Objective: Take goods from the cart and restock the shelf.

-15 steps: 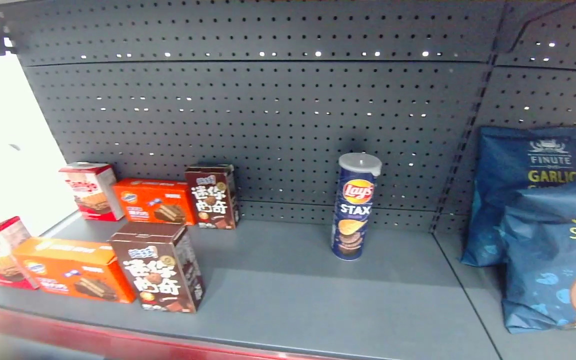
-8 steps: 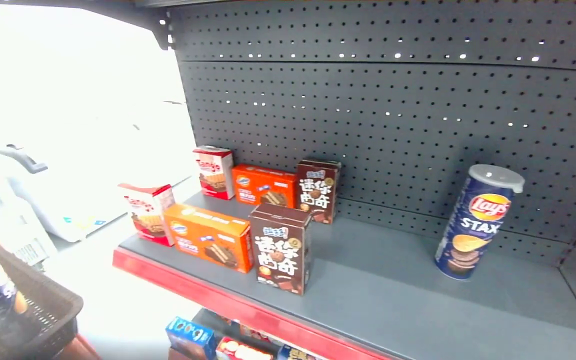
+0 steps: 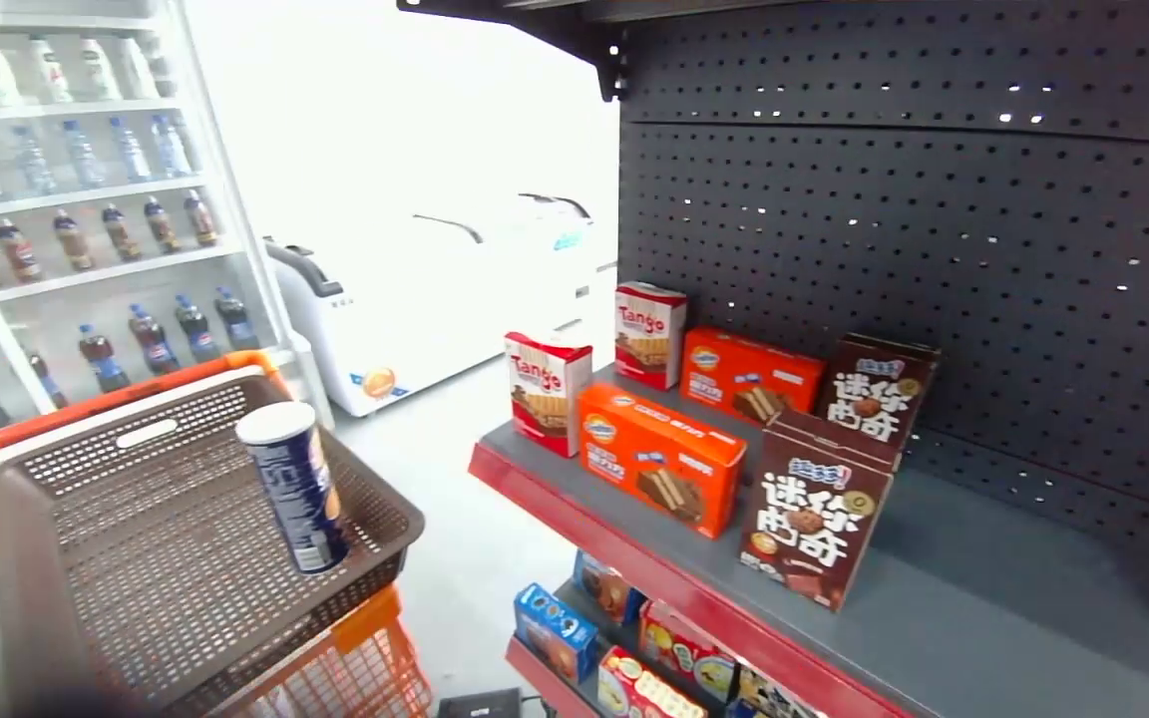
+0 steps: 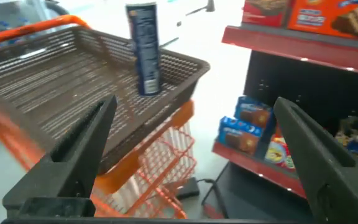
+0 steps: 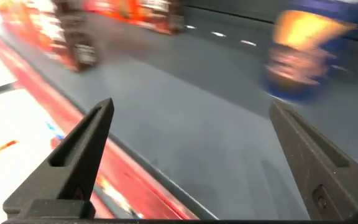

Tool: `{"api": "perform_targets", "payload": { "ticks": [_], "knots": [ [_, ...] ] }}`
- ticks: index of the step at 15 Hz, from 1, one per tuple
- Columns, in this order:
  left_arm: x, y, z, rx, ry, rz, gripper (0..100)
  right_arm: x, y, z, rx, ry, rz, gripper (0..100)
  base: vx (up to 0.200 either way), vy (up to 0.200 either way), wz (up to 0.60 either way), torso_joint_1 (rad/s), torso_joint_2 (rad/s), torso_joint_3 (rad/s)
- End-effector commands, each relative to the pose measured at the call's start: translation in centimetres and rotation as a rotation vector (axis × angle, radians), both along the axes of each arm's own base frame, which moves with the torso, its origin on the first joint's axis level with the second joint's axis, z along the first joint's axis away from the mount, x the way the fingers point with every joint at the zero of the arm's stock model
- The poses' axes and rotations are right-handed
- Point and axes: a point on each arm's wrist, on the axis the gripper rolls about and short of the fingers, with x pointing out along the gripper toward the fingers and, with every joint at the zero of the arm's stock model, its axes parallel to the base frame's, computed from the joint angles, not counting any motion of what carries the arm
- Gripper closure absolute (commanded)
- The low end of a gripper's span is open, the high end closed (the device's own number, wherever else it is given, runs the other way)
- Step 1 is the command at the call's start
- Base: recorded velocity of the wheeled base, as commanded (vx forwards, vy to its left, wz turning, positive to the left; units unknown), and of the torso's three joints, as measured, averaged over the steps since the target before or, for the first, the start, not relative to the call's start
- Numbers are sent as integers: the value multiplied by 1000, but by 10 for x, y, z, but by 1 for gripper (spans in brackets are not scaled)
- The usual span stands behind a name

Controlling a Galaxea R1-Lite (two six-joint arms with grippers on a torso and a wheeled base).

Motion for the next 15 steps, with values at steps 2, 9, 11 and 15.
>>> {"api": "perform_targets", "payload": {
  "ticks": [2,9,11,15],
  "knots": [
    [0,0,0,1,-1,1,0,0,0,0,-2,2,0,0,0,0,0,0,0,0],
    [8,1,68,79,50,31,0,0,0,0,-2,2,0,0,0,0,0,0,0,0],
    [34,1,97,84,157,39,0,0,0,0,-2,2,0,0,0,0,0,0,0,0],
    [101,1,108,102,356,71,0,0,0,0,-2,2,0,0,0,0,0,0,0,0]
  ]
}}
